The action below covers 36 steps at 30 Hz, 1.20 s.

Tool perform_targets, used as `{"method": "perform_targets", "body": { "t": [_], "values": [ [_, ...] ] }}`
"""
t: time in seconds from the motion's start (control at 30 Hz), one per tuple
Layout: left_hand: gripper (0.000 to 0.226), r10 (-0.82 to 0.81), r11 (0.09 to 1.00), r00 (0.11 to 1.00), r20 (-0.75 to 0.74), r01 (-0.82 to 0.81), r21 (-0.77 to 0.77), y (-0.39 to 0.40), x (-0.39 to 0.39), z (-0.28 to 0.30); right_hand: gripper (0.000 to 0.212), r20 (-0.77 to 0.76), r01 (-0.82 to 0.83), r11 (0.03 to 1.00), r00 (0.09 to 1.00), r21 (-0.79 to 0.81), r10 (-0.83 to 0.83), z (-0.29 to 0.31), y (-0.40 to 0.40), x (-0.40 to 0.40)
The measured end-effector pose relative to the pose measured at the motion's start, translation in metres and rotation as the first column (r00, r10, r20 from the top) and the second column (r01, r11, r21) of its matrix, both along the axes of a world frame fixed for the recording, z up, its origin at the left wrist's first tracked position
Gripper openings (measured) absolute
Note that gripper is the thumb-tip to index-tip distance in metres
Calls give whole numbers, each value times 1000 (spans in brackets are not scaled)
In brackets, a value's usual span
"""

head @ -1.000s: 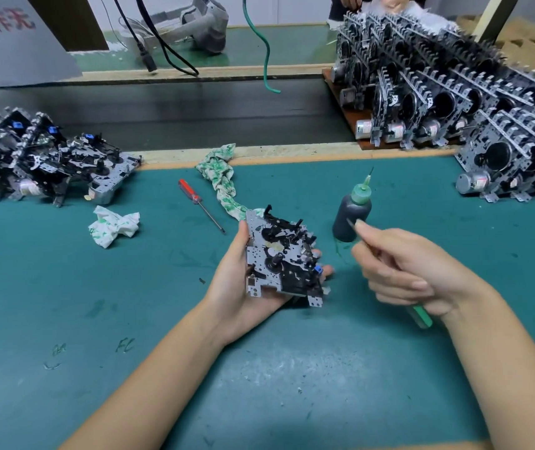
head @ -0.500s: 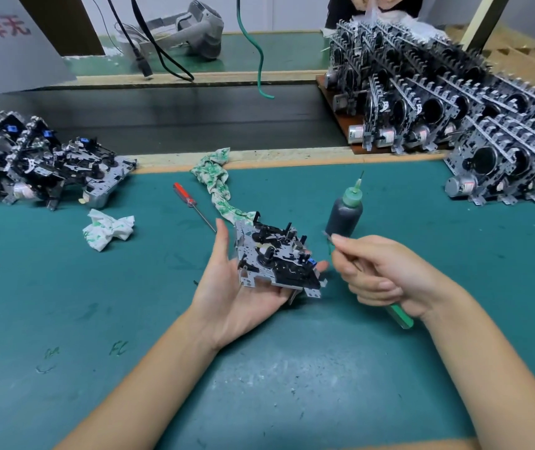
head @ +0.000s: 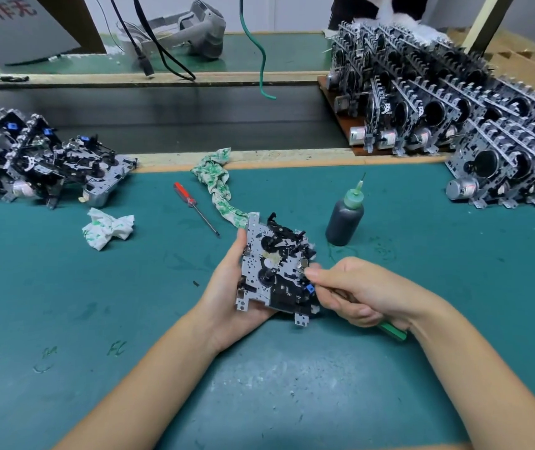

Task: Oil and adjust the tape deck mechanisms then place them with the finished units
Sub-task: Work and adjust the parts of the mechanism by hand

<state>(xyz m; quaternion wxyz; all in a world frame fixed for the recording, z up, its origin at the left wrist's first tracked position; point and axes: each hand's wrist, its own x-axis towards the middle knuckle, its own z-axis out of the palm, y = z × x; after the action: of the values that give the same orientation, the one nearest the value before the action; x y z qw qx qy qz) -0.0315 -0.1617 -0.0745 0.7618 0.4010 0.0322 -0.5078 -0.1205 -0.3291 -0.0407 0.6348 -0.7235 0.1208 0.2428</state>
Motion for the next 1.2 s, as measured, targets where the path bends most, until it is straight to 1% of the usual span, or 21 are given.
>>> {"method": "perform_targets", "body": {
  "t": [0.17, 0.4, 0.53, 1.0, 1.2],
  "values": [
    [73, -6, 1000, 1000, -13, 6, -21, 0, -1, 0, 58, -26, -6, 1000, 1000, -8, 6, -1, 1, 1],
    [71, 18, 1000, 1000, -7, -18, 1, -2, -2, 1, 62, -56, -23, 1000, 998, 13, 24, 1, 2, 2],
    [69, 31, 999, 999, 10, -31, 23, -3, -2, 1, 58, -85, -33, 999, 996, 23, 35, 1, 1, 3],
    [68, 52, 998, 998, 34, -53, 35, -3, -5, 3, 57, -105, -82, 996, 991, -28, 79, 1, 0, 2],
    [69, 14, 1000, 999, 33, -15, 10, -1, -3, 1, 61, -73, -41, 998, 997, -46, 38, 1, 4, 0]
  ]
}}
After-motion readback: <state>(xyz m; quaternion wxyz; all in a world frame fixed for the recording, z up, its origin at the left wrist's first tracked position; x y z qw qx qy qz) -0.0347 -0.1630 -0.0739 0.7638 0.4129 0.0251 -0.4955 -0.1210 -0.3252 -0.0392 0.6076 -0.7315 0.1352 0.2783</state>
